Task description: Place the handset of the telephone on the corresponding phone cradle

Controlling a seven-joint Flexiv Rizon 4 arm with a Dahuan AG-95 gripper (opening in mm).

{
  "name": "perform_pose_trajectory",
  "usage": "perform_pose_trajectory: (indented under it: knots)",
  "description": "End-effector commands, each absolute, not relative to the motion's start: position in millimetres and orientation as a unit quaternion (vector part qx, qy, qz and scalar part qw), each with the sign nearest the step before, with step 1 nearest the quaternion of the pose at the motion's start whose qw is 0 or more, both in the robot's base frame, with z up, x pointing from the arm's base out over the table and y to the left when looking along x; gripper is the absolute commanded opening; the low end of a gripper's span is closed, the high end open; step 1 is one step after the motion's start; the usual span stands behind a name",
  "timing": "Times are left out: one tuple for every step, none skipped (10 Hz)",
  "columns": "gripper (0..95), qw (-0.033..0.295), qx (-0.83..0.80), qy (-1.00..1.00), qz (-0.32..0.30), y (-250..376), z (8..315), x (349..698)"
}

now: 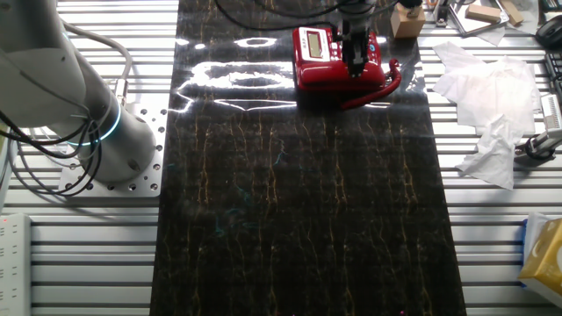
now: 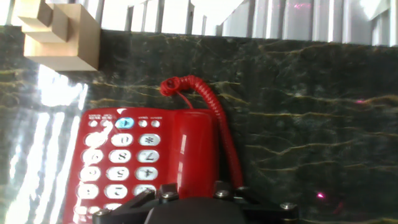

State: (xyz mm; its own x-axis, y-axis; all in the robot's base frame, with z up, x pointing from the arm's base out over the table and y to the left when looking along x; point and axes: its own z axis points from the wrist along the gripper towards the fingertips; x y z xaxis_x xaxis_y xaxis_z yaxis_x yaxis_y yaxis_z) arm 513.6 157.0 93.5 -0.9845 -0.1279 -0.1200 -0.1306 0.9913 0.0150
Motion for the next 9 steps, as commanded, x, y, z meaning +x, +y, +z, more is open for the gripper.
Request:
perform_pose_trajectory:
  knots:
    - [19.0,0.063,-0.081,0.995,0.011,143.5,103.1,513.9]
    - [19.0,0.064,-0.084,0.994,0.012,139.2,105.4,514.1]
    - [19.0,0.064,-0.084,0.994,0.012,139.2,105.4,514.1]
    - [19.0,0.064,-0.084,0.994,0.012,139.2,105.4,514.1]
    - [19.0,0.064,-0.084,0.994,0.012,139.2,105.4,514.1]
    - [19.0,0.064,-0.084,0.994,0.012,139.2,105.4,514.1]
    - [19.0,0.064,-0.084,0.994,0.012,139.2,105.4,514.1]
    - [19.0,0.064,-0.084,0.994,0.012,139.2,105.4,514.1]
    - [19.0,0.064,-0.084,0.994,0.012,139.2,105.4,514.1]
